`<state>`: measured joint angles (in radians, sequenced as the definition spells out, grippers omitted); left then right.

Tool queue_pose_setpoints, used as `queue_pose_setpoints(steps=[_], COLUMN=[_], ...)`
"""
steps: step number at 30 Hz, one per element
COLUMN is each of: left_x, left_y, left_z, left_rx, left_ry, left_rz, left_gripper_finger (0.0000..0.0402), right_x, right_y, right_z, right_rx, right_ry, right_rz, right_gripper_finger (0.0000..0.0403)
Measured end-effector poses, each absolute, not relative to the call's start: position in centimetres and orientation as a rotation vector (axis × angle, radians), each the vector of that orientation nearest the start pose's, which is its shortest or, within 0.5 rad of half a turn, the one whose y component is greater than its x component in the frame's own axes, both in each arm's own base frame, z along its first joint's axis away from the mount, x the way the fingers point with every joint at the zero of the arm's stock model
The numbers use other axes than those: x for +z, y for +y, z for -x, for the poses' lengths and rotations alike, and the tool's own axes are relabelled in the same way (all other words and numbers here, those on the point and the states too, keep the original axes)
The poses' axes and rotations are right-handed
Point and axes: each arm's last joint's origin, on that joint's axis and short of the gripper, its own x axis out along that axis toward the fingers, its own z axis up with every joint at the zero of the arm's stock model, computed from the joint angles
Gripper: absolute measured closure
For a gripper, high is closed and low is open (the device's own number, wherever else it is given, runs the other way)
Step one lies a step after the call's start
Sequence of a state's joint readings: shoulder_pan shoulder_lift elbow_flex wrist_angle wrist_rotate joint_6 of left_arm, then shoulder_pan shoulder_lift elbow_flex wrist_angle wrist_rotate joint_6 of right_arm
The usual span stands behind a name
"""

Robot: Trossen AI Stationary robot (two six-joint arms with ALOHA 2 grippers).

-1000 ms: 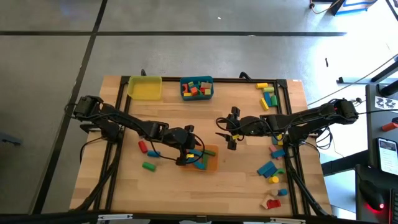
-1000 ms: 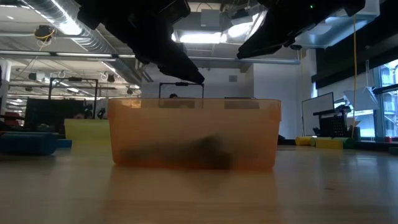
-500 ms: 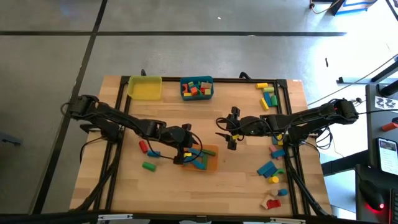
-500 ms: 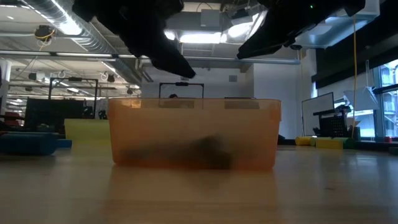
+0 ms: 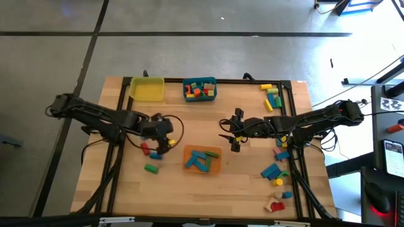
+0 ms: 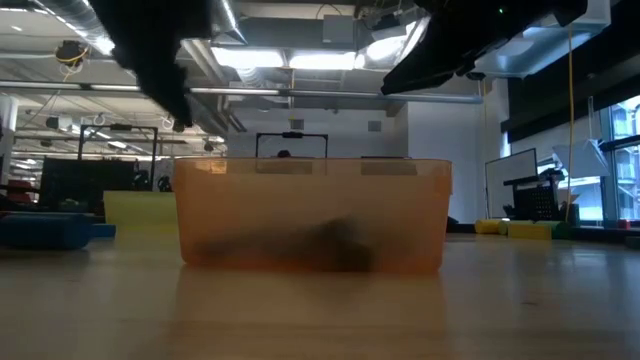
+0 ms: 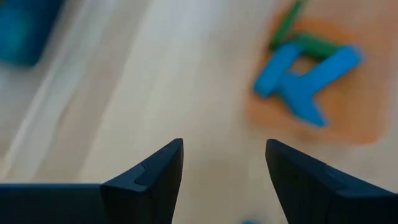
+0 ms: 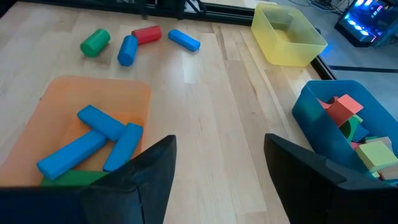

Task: Sort blocks by size
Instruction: Put the blue rectangular block into the orange bin

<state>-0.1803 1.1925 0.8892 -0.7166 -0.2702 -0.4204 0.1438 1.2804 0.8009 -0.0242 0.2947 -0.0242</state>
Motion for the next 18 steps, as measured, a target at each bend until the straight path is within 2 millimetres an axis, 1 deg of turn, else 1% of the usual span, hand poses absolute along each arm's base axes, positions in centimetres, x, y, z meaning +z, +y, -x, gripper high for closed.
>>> queue_pose_setpoints(steps=[5,11,15,18], left_x=[23.5,20.8,19.6,19.0], left_y=[-1.9,-0.4,0.4,1.0], left_z=[-20.8,-19.6,-18.8,-18.4], left_rx=[0.472,0.589,0.660,0.716], left_ry=[1.044,1.132,1.182,1.188], left_rz=[0.205,0.252,0.287,0.332], left_gripper_finger=[0.0190,0.0190,0.0190,0.0190], right_x=[25.1,25.1,25.6,26.2], right_y=[3.1,3.1,3.2,3.2], right_z=[-27.1,-27.2,-27.4,-27.7], right_rx=[-0.142,-0.140,-0.131,-0.111], right_ry=[0.493,0.487,0.430,0.378], right_rz=[0.133,0.138,0.122,0.141], right_gripper_finger=[0.0162,0.0162,0.0161,0.0162])
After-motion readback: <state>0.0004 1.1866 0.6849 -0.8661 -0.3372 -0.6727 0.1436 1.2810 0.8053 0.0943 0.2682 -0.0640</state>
